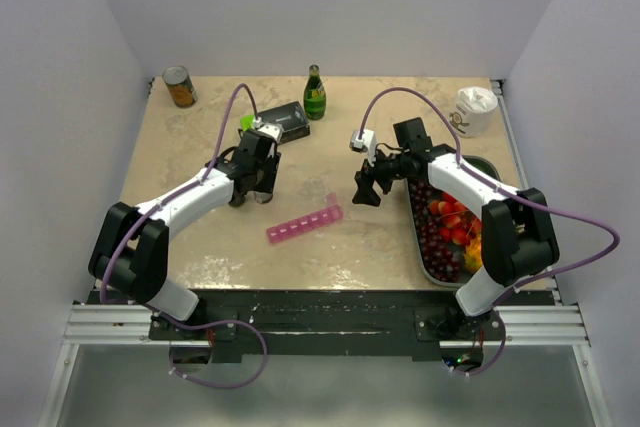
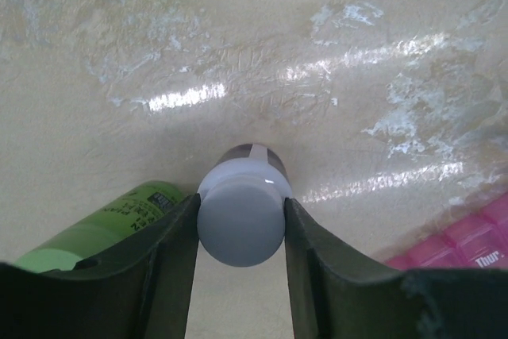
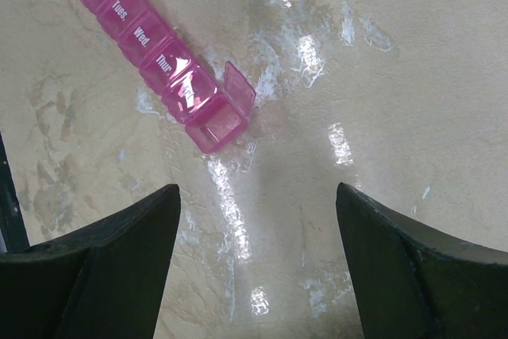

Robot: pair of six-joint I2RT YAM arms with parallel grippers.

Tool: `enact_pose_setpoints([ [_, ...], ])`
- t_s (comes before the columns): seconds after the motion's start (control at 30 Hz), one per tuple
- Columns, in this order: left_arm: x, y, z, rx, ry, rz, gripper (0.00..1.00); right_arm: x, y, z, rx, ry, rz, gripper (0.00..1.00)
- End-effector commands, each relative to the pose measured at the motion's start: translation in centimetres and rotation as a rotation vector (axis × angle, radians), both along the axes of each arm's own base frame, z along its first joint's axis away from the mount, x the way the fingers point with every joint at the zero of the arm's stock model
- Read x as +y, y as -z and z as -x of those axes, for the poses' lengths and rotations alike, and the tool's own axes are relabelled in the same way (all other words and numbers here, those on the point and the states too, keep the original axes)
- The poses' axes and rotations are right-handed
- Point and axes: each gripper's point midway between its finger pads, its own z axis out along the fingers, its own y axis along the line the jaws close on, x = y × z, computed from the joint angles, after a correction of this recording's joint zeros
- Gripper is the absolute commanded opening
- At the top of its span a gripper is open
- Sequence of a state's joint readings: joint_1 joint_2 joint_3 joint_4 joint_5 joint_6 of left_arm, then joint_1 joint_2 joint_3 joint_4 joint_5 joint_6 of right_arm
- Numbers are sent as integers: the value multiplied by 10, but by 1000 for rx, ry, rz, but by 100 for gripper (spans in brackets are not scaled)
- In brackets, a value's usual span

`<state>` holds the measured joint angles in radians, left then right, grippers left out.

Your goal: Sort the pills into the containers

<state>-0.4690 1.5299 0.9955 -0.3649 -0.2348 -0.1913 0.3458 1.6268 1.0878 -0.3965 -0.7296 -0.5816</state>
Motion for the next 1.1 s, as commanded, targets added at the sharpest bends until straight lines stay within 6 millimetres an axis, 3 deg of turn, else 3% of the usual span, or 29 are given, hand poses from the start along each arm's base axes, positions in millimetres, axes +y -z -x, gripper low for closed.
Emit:
enact_pose_setpoints([
  [0.0, -2, -16, -13, -44, -20, 26, 40, 5, -22, -3, -55, -29, -43, 82],
  [0.07, -7, -18, -14, -47, 0, 44, 25, 5, -22, -2, -54, -32, -44, 82],
  [0.17, -25, -22, -13, -42, 79, 105, 14, 5, -22, -2, -54, -32, -44, 82],
  [0.27, -49, -26, -9, -30, 186, 185, 8, 6, -20, -1, -49, -39, -45, 82],
  [0.5, -99, -22, 2, -11, 347, 206, 9, 8, -20, 6, -50, -83, -57, 82],
  [0.6, -113, -14, 5, -1, 360, 184, 15, 8, -19, 9, -48, -100, -63, 82],
  [0.63, -114, -13, 5, 1, 356, 184, 26, 9, -20, 10, -48, -106, -66, 82],
  [0.7, -115, -13, 4, -5, 343, 192, 36, 9, -20, 11, -50, -117, -67, 82],
  [0.73, -116, -16, 3, -13, 337, 197, 49, 9, -20, 13, -49, -124, -73, 82],
  [0.83, -115, -25, 3, -47, 330, 214, 66, 10, -20, 15, -51, -143, -75, 83],
  [0.93, -114, -39, 5, -84, 334, 232, 74, 11, -20, 17, -57, -160, -75, 83],
  [1.07, -106, -64, 11, -148, 335, 253, 75, 12, -27, 15, -100, -186, -60, 85],
])
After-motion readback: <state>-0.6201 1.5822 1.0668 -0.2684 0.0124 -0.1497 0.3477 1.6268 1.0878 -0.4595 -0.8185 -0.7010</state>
